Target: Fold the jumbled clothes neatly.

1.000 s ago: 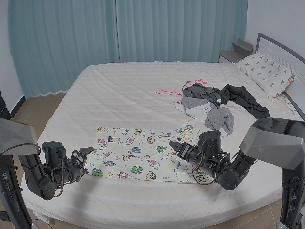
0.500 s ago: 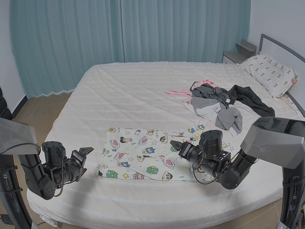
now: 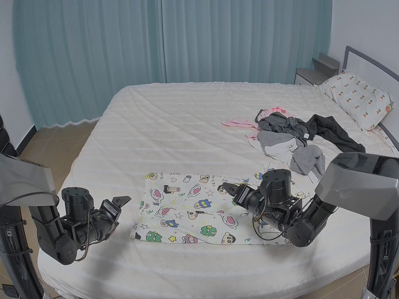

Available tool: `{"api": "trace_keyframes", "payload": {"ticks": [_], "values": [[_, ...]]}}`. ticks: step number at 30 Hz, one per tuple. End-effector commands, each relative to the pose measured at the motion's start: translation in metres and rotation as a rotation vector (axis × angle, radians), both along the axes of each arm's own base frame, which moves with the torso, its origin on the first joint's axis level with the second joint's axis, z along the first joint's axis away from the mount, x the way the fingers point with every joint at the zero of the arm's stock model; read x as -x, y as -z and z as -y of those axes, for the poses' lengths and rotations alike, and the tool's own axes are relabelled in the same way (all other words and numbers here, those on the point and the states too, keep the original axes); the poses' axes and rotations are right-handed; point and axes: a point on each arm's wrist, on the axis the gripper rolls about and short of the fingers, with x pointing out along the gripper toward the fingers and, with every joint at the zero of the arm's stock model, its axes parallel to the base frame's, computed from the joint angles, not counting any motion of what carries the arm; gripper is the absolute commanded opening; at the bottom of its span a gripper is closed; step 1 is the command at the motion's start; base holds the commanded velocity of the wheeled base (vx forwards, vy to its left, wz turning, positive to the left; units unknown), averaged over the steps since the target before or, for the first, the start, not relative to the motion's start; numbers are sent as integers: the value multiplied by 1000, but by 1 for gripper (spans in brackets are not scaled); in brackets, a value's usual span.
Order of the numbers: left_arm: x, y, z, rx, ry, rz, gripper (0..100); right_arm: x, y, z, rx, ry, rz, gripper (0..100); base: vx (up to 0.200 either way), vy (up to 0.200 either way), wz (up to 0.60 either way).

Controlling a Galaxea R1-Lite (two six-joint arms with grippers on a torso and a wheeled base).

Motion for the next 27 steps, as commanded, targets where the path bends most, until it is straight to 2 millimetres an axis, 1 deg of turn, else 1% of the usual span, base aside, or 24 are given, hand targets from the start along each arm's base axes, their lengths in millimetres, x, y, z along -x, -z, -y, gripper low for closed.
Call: {"api": "trace_keyframes", "payload": {"ticks": [1,2,8,10,12,13,14,15,18,19,22,27], "values": [[-4,2,7,-36,52,17,100,0,-1,-1,-3,-2,3,100,0,0,0],[-5,3,8,-49,63,19,100,0,-1,-1,-3,-2,3,100,0,0,0],[-44,23,9,-303,211,104,100,1,-1,0,-2,-2,2,100,0,0,0],[-53,25,7,-366,276,114,100,1,-2,0,-3,-2,3,100,0,0,0],[-59,25,7,-379,364,119,100,2,0,1,2,-2,-4,100,0,0,0],[-60,25,8,-378,381,119,100,2,0,1,2,-2,-4,100,0,0,0],[-66,25,6,-371,456,120,100,3,2,1,6,-4,-10,100,0,0,0],[-71,24,1,-378,488,121,100,4,2,1,6,-5,-10,100,0,0,0],[-76,25,-3,-394,568,108,100,4,2,0,7,-7,-11,100,0,0,0],[-79,25,-3,-400,619,100,100,4,2,0,7,-7,-11,100,0,0,0],[-86,26,-2,-434,650,106,100,5,3,1,9,-7,-15,100,0,0,0],[-92,36,0,-440,665,101,100,5,4,0,12,-9,-17,100,0,0,0]]}}
